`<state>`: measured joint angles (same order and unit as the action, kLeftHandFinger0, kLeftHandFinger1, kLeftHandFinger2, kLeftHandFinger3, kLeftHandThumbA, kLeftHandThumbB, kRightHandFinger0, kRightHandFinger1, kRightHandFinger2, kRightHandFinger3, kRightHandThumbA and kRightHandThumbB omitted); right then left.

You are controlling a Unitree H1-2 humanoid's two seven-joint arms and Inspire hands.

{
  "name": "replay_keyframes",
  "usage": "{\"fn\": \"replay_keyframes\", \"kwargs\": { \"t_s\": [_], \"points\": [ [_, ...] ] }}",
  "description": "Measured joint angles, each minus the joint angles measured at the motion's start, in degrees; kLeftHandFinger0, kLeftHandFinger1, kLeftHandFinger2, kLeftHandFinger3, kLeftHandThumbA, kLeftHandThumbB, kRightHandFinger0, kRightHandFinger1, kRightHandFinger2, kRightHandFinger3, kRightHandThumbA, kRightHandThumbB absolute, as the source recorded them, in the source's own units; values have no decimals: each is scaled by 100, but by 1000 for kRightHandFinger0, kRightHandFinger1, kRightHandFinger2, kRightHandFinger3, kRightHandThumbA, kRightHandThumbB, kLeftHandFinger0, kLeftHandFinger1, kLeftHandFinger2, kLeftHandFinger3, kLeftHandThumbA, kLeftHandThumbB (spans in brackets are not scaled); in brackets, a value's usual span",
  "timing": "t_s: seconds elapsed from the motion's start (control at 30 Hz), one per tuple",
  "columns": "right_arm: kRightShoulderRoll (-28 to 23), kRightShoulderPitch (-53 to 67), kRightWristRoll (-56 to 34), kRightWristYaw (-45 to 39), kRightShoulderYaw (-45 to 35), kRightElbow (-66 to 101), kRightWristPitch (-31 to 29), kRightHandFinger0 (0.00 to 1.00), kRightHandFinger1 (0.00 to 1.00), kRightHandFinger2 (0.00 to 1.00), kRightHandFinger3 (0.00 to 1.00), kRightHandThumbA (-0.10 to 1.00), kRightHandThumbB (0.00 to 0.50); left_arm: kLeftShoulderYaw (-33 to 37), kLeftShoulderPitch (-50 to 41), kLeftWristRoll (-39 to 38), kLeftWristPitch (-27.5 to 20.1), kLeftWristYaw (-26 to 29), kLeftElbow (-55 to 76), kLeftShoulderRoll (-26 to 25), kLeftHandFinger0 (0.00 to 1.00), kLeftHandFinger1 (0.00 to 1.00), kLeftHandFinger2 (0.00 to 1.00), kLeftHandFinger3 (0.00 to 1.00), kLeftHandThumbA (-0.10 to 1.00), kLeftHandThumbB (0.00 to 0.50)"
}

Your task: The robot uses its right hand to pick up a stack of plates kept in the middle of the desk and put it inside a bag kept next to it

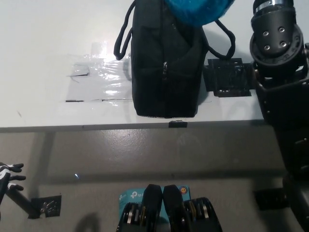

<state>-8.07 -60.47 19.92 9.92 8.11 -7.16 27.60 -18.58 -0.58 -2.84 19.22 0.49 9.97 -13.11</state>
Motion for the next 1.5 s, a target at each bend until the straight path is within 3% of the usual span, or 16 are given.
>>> {"fn": "replay_keyframes", "kwargs": {
  "t_s": [0.17, 0.23, 0.27, 0.33, 0.47, 0.5, 0.57, 0.7, 0.8, 0.9, 1.03, 1.13, 1.27, 1.37, 1.43, 1.5],
  "points": [
    [70, 101, 575, -159, -9, 18, 1, 0, 0, 143, 67, -100, 278, 9, -1, 5, 0, 0, 0, -1, 387, 471, 586, 663, 611, 0],
    [101, 132, 785, -230, -19, 64, 2, 0, 0, 103, 214, -100, 308, 16, 0, 10, -2, -1, 1, -1, 386, 466, 578, 653, 611, 0],
    [125, 144, 881, -257, -20, 108, 2, 0, 0, 96, 234, -100, 269, 15, -1, 13, -5, 0, 2, -3, 394, 470, 578, 650, 613, 0],
    [242, 183, 1122, -360, -50, 230, 2, 0, 0, 111, 139, -100, 218, 14, -2, 21, -5, 0, 4, -7, 398, 472, 579, 648, 615, 0],
    [518, 212, 1518, -598, -87, 280, 2, 0, 0, 239, 0, -100, 263, 15, -1, 38, -11, 0, 5, -7, 385, 457, 571, 653, 574, 0],
    [599, 212, 1614, -660, -106, 273, 2, 0, 0, 252, 9, -100, 284, 11, -2, 39, -12, 0, 4, -7, 377, 450, 565, 646, 568, 0],
    [725, 212, 1758, -735, -123, 243, 2, 0, 0, 286, 206, -100, 300, 9, -1, 39, -14, 0, 4, -7, 375, 449, 565, 645, 571, 0],
    [933, 208, 2039, -892, -157, 67, 2, 0, 0, 321, 21, -100, 271, 16, -1, 42, -41, 0, 2, -2, 380, 459, 573, 651, 598, 0],
    [1023, 138, 2217, -1007, -173, -223, 2, 0, 0, 344, 300, -100, 313, 16, 1, 41, -62, 0, -1, 1, 367, 443, 573, 653, 585, 0],
    [1037, -11, 2389, -1049, -172, -568, 2, 0, 0, 255, 327, -100, 299, 18, 1, 42, -66, 0, 0, 9, 331, 411, 551, 622, 578, 0],
    [1032, -119, 2558, -1092, -176, -826, 2, 0, 0, 147, 24, -100, 256, 32, 1, 51, -73, 0, 0, 10, 366, 450, 570, 646, 614, 0],
    [1019, -126, 2701, -1103, -188, -1018, 2, 0, 0, 305, 77, -100, 302, 55, 1, 58, -78, 0, 0, 11, 355, 429, 551, 648, 611, 0],
    [1009, -124, 2914, -1118, -265, -1305, 2, 0, 31, 371, 152, -100, 349, 62, 0, 59, -78, 0, 2, 13, 341, 422, 553, 631, 590, 0],
    [996, -123, 3110, -1139, -291, -1546, 2, 0, 56, 390, 465, -100, 175, 73, -1, 65, -88, 0, 1, 13, 370, 450, 566, 622, 605, 0],
    [1018, -123, 3328, -1239, -377, -1758, 2, 0, 65, 411, 612, -100, 135, 82, -1, 70, -94, 0, -1, 13, 373, 451, 566, 625, 607, 0],
    [1040, -133, 3520, -1330, -456, -1961, 2, 0, 11, 363, 529, -100, 65, 82, -2, 70, -95, 0, 0, 16, 379, 455, 565, 631, 598, 0]
  ]
}}
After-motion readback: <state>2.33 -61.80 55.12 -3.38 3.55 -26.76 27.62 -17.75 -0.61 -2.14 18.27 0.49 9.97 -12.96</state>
